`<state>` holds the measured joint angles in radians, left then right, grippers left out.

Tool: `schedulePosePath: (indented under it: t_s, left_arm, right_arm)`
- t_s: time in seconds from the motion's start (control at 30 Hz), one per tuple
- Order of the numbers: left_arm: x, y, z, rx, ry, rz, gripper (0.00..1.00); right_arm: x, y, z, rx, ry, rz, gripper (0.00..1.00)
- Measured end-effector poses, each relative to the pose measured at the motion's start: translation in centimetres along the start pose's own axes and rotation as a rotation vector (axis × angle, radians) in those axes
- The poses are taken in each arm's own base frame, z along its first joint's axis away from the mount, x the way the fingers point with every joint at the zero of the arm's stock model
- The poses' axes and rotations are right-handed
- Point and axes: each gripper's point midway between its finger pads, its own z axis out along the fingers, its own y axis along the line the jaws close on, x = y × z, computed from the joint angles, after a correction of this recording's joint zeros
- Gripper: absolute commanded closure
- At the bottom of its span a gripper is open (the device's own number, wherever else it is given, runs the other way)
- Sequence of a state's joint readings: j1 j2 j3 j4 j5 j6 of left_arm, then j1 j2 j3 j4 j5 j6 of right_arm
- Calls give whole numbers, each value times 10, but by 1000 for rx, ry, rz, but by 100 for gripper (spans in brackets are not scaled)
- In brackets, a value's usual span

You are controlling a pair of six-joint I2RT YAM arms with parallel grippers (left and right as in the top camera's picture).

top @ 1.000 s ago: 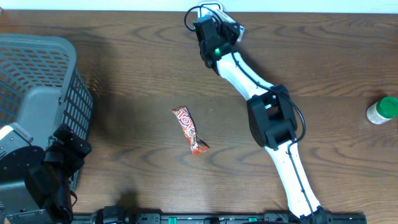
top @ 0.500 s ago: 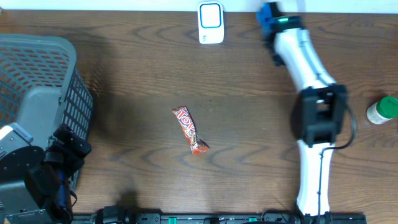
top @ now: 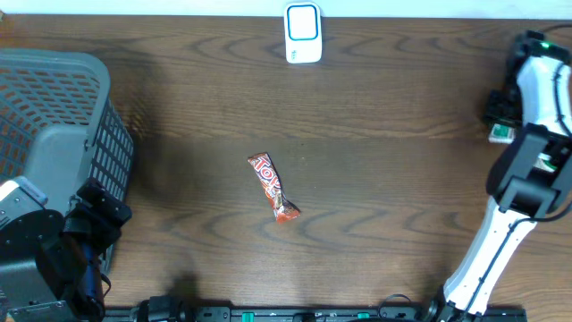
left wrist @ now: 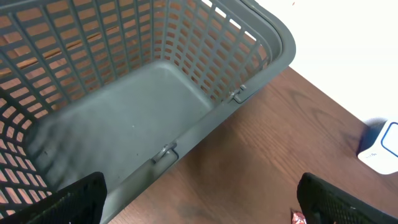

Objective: Scan the item barcode
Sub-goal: 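Swing the Panadol box right and release it on the table, then reach the right gripper down over the red TOP chocolate bar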

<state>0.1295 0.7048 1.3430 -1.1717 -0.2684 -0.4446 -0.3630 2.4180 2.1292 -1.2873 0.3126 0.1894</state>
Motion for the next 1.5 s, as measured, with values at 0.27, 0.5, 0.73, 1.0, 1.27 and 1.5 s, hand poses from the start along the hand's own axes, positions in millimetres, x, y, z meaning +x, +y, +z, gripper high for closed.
schedulePosePath:
  t_s: [0.27,0.5,0.73,1.0,1.27,1.5]
  left_arm:
    - [0,0,0,0,0,0,2]
    - [0,0,0,0,0,0,2]
    - [0,0,0,0,0,0,2]
    - [0,0,0,0,0,0,2]
    - [0,0,0,0,0,0,2]
    - [0,0,0,0,0,0,2]
  right_arm:
    - [1,-17,-5,-29,9,24,1]
    - [0,44,-115,-327,-190,-41,1]
    - [107,174,-206,-663,-91,-440,1]
    - [268,270,-195,-580,119,-892,1]
    - [370,295,-185,-339,92,-1105,1]
    - [416,309,-177,-116,-163,-1232,1]
